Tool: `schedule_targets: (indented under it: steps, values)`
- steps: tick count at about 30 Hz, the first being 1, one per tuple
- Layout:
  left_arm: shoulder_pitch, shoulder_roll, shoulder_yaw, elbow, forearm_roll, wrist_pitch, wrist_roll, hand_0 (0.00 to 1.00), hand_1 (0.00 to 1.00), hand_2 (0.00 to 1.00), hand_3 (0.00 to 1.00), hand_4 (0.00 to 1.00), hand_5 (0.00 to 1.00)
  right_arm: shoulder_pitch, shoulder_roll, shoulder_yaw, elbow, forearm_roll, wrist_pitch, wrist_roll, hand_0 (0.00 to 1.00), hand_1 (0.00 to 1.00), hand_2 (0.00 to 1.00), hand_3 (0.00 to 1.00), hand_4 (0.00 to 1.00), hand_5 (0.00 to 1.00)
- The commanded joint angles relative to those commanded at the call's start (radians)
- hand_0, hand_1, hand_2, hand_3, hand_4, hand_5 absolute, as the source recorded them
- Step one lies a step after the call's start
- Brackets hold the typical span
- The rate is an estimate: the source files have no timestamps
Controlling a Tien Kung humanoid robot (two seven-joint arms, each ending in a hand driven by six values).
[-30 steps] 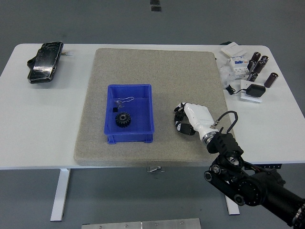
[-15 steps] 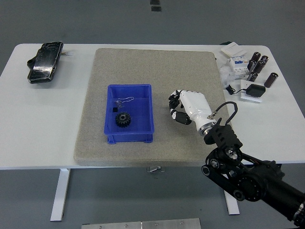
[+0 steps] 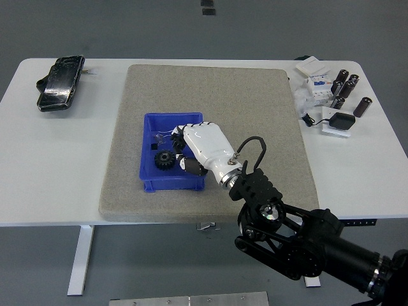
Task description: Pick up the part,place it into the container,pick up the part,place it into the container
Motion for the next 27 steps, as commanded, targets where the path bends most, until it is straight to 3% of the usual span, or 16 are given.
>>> schedule_targets:
  steps: [9, 13, 16, 18, 19, 24, 25, 27]
  values:
    - [-0.003, 0.0, -0.012, 0.0, 0.01, -0.004, 0.0, 0.634, 0.605, 0.576, 0.589, 0.607, 0.198, -0.01, 0.001, 0.004, -0.006, 0.036, -0.017, 0.019, 0.998, 0.968, 0.972, 0.982, 0.686, 0.144]
    - [-0.003, 0.0, -0.013, 0.0, 0.01, -0.004, 0.0, 0.634, 0.605, 0.575, 0.588, 0.607, 0.195, -0.048, -0.01, 0.07, 0.029, 0.129, -0.082, 0.091, 0.998, 0.943, 0.939, 0.946, 0.726, 0.178]
    - [-0.001, 0.0, -0.012, 0.0, 0.008, -0.004, 0.002, 0.634, 0.605, 0.575, 0.588, 0.607, 0.195, -0.099, -0.032, 0.144, 0.055, 0.247, -0.114, 0.193, 0.998, 0.943, 0.939, 0.946, 0.726, 0.178]
    - [0.0, 0.0, -0.011, 0.0, 0.006, -0.005, 0.003, 0.634, 0.605, 0.575, 0.588, 0.607, 0.195, -0.132, -0.047, 0.195, 0.048, 0.325, -0.088, 0.269, 0.998, 0.943, 0.939, 0.946, 0.726, 0.178]
    - [0.0, 0.0, -0.011, 0.0, 0.005, -0.005, 0.003, 0.635, 0.605, 0.573, 0.586, 0.602, 0.187, -0.146, -0.052, 0.216, 0.043, 0.357, -0.072, 0.299, 0.883, 0.823, 0.818, 0.833, 0.733, 0.264]
    - [0.001, 0.0, -0.011, 0.0, 0.0, -0.004, 0.005, 0.635, 0.605, 0.573, 0.586, 0.602, 0.187, -0.238, -0.064, 0.355, -0.007, 0.55, 0.064, 0.479, 0.883, 0.823, 0.818, 0.833, 0.733, 0.264]
    - [0.001, -0.001, -0.01, 0.0, 0.0, -0.004, 0.004, 0.635, 0.606, 0.572, 0.584, 0.603, 0.177, -0.256, -0.063, 0.382, -0.014, 0.59, 0.093, 0.511, 0.838, 0.753, 0.76, 0.745, 0.774, 0.48]
    - [0.001, -0.002, -0.011, 0.0, 0.001, -0.005, 0.004, 0.635, 0.606, 0.572, 0.584, 0.603, 0.177, -0.284, -0.06, 0.431, -0.022, 0.66, 0.141, 0.566, 0.838, 0.753, 0.76, 0.745, 0.774, 0.48]
